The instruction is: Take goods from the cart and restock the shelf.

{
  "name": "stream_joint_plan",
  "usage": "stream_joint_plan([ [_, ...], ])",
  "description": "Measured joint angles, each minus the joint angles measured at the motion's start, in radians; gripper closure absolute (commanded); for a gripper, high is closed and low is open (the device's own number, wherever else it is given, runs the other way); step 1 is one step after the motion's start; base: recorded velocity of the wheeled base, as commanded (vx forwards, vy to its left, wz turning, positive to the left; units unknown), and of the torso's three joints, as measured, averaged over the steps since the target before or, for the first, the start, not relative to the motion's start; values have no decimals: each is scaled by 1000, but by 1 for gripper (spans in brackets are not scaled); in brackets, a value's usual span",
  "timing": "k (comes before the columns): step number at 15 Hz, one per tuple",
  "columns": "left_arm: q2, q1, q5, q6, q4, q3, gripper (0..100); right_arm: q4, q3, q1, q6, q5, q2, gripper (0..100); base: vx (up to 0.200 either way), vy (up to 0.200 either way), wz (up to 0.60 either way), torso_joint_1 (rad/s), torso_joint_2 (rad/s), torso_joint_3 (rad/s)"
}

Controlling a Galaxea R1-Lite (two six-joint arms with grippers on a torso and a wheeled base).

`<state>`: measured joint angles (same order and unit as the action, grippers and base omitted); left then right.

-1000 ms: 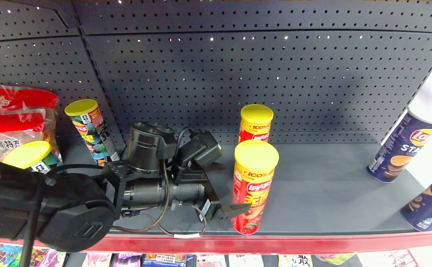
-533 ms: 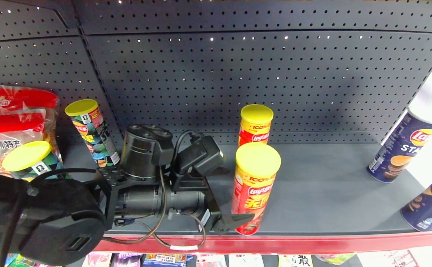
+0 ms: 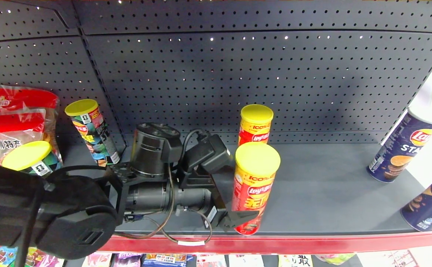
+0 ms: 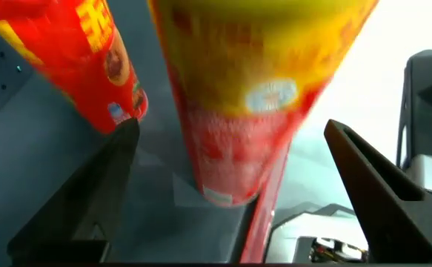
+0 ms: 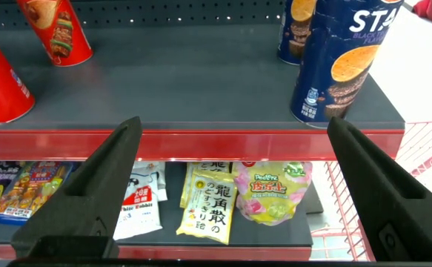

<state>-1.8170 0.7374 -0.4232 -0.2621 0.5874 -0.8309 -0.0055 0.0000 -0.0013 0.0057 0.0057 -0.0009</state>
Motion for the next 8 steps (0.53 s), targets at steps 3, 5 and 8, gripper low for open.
stream_joint_plan([
  [3,-30,1,1,0,0,-43,0,0,0,0,0,0,0,0,0,0,0,0,0,0],
  [5,-44,8,1,0,-2,-57,0,0,0,0,0,0,0,0,0,0,0,0,0,0],
  [8,-63,13,0,0,0,-76,0,0,0,0,0,0,0,0,0,0,0,0,0,0],
])
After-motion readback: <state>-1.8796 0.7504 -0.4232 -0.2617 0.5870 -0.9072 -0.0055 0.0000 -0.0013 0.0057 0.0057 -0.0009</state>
